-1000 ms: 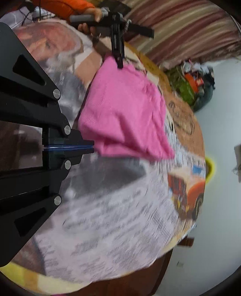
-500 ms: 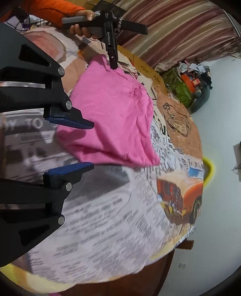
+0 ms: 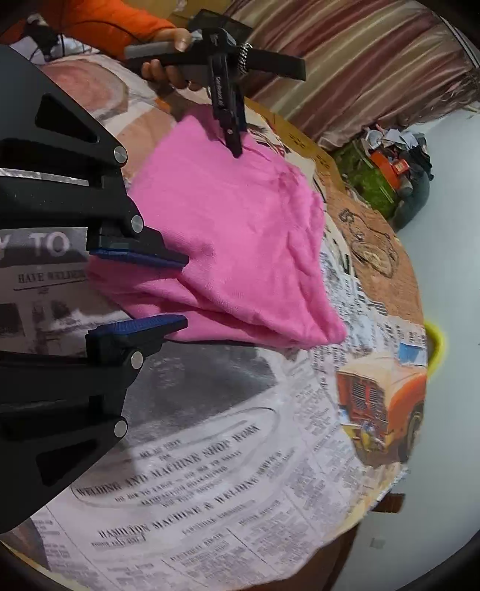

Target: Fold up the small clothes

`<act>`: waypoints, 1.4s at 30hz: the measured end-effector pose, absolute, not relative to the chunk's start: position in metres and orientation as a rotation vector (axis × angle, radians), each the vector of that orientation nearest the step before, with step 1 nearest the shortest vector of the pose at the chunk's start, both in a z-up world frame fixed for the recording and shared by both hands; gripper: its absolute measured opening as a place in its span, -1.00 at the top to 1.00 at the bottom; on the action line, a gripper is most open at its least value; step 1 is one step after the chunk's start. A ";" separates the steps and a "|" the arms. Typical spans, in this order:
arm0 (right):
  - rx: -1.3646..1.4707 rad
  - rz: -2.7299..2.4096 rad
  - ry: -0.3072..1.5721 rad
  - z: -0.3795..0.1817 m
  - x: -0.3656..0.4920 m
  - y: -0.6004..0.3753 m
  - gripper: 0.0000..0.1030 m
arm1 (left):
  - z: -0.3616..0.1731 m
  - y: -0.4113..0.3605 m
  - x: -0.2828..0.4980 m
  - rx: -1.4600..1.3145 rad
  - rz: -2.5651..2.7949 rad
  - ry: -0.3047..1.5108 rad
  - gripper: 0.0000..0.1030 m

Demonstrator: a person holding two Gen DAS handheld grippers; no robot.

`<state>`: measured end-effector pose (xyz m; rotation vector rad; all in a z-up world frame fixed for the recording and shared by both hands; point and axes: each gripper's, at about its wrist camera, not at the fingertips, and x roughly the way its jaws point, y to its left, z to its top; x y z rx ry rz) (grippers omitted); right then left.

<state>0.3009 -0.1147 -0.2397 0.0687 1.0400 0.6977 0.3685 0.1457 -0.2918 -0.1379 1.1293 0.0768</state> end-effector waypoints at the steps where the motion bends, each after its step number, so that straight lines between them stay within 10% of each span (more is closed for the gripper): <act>1: 0.049 0.692 1.045 -0.243 0.301 -0.113 0.90 | -0.292 0.145 0.369 -0.135 0.079 1.127 -0.70; 14: -0.021 0.579 0.994 -0.226 0.292 -0.143 0.87 | -0.269 0.172 0.349 -0.222 0.079 1.091 -0.64; 18: 0.064 0.584 0.970 -0.213 0.300 -0.143 -0.03 | -0.267 0.174 0.355 -0.256 0.048 1.097 -0.64; 21: 0.102 0.607 0.960 -0.212 0.307 -0.133 -0.16 | -0.275 0.166 0.367 -0.255 0.024 1.123 -0.64; 27: 0.103 0.622 1.011 -0.233 0.324 -0.109 -0.16 | -0.285 0.148 0.389 -0.228 -0.020 1.138 -0.64; 32: 0.153 0.654 1.009 -0.241 0.333 -0.102 -0.13 | -0.285 0.131 0.402 -0.188 -0.072 1.129 -0.22; 36: 0.133 0.657 0.999 -0.242 0.336 -0.093 0.28 | -0.286 0.125 0.408 -0.218 -0.118 1.126 0.43; 42: 0.120 0.676 1.008 -0.241 0.339 -0.087 0.78 | -0.281 0.130 0.402 -0.249 -0.116 1.102 0.64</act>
